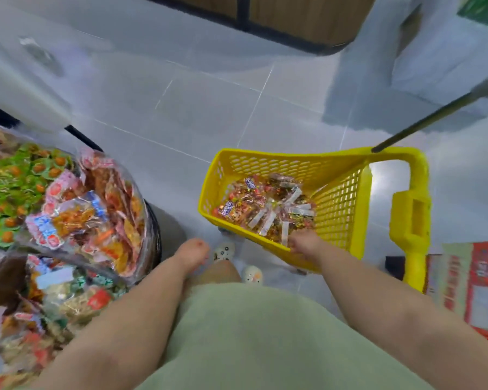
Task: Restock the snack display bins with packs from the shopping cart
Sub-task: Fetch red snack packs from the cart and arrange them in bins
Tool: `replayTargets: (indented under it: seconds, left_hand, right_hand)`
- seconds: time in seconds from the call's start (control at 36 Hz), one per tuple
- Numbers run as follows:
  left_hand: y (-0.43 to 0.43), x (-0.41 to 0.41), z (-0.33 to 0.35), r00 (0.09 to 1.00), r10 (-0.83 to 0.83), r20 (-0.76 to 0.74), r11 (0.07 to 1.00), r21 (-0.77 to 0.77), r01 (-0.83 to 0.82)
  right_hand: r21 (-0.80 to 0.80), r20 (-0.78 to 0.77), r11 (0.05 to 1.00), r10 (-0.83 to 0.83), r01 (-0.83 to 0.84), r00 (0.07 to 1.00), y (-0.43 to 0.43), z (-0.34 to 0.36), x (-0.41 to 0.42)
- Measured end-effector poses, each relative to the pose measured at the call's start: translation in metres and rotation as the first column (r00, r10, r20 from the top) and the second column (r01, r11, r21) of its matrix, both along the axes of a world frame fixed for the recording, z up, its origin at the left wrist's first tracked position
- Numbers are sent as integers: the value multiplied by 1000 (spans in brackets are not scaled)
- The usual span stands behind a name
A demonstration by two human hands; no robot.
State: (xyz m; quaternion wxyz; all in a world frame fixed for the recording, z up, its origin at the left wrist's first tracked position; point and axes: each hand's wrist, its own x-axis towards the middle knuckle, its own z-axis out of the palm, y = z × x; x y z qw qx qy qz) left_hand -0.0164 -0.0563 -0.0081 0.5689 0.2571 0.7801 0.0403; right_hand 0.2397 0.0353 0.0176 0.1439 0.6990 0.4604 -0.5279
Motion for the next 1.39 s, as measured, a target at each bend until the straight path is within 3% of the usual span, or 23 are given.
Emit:
replayTargets:
  seconds: [0.03,0.08,0.14,0.31,0.44,0.56,0.61,0.81,0.92,1.0,1.11,1.22,1.33,1.39]
  left_hand:
    - [8,0,0,1000,-11,8,1000,2,11]
    - [25,-2,-2,1000,1,18,1000,-10,-1]
    - [39,-9,-9,1000,6,30,999,-47,-5]
    - [98,-42,-20,998,56,4,988,-147,-55]
    - [151,-62,-32,998,-69,-16,986,-153,65]
    - [190,-68,-47,951,-301,-75,945,-156,287]
    - [205,-69,-59,938,-329,-106,941,-120,316]
    - [227,-59,-103,945,-313,-94,947,-114,302]
    - [224,-52,-126,969,-202,-141,979,-19,201]
    - [214,-48,-135,980,-110,-165,984,124,131]
    - [203,-45,-143,975,-45,-216,980,179,85]
    - [200,-44,-143,965,-36,-258,974,207,91]
    - [201,-45,-143,968,-47,-248,972,212,101]
    - [201,-45,-142,968,-53,-244,971,213,107]
  right_hand:
    - [-3,9,999,32,-32,999,-4,-6,4]
    - [-81,-23,986,-148,146,989,-6,-12,5]
    - [-41,-36,967,-252,251,967,-8,-11,5]
    - [-113,28,923,-367,368,930,10,-21,0]
    - [-144,66,959,-238,246,969,40,-34,-26]
    - [-113,40,971,-206,210,978,64,-55,-45]
    - [-125,24,966,-224,225,974,73,-66,-55]
    - [-210,-43,946,-261,246,964,89,-129,-88]
    - [-229,-38,917,-345,328,938,89,-168,-98]
    - [-242,-30,872,-445,425,895,87,-190,-104]
    - [-251,-44,772,-612,584,790,85,-207,-114]
    - [-198,-95,778,-621,596,778,83,-219,-127]
    - [-308,-168,715,-690,628,704,86,-220,-139]
    - [-314,-181,733,-670,603,720,88,-217,-140]
